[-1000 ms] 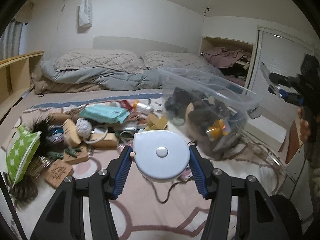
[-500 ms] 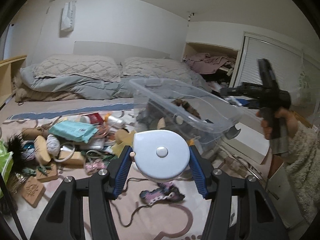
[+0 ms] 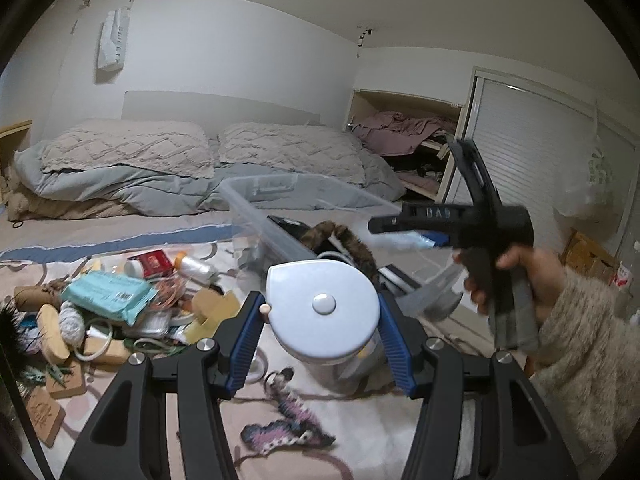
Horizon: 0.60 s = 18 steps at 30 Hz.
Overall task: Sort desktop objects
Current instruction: 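Open the right tool to drop the packet into the bin, then carry the tape measure with the left tool into the bin and open it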
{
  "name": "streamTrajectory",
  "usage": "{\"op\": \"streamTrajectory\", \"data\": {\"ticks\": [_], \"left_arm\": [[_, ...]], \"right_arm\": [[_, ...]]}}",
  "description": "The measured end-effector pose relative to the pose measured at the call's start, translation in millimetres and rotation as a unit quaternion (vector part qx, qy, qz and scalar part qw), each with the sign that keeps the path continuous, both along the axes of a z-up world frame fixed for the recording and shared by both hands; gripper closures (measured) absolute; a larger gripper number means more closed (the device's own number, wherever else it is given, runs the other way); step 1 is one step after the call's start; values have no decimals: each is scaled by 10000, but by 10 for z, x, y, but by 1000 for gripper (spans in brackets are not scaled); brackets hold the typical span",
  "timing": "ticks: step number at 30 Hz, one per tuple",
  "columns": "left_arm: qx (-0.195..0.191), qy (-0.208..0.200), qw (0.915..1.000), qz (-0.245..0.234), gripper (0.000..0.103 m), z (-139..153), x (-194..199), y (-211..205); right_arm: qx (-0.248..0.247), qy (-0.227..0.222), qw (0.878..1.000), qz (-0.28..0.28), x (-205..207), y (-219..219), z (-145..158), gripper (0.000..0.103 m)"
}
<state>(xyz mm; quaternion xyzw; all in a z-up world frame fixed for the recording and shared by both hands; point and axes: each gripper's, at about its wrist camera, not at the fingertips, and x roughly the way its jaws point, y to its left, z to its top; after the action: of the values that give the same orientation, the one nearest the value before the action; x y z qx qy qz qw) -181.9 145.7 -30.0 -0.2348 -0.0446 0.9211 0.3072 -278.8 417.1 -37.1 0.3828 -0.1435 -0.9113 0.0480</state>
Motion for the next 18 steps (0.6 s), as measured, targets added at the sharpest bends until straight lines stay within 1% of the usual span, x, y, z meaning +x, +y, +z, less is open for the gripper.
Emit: {"op": "streamTrajectory", "data": {"ticks": [3, 9, 15, 18], "left_arm": [[25, -24, 10000, -63, 46, 72, -96, 108], [-47, -1, 9999, -94, 46, 227, -312, 322], [-103, -121, 9998, -113, 46, 359, -614, 586], [-175, -244, 9995, -112, 46, 412, -826, 762]], "right_arm": [[-79, 134, 9999, 10, 72, 78, 3, 9], [-100, 343, 9992, 159, 177, 127, 97, 9], [-352, 620, 9965, 434, 322, 220, 113, 9], [-387, 737, 9956, 433, 383, 279, 115, 9]]}}
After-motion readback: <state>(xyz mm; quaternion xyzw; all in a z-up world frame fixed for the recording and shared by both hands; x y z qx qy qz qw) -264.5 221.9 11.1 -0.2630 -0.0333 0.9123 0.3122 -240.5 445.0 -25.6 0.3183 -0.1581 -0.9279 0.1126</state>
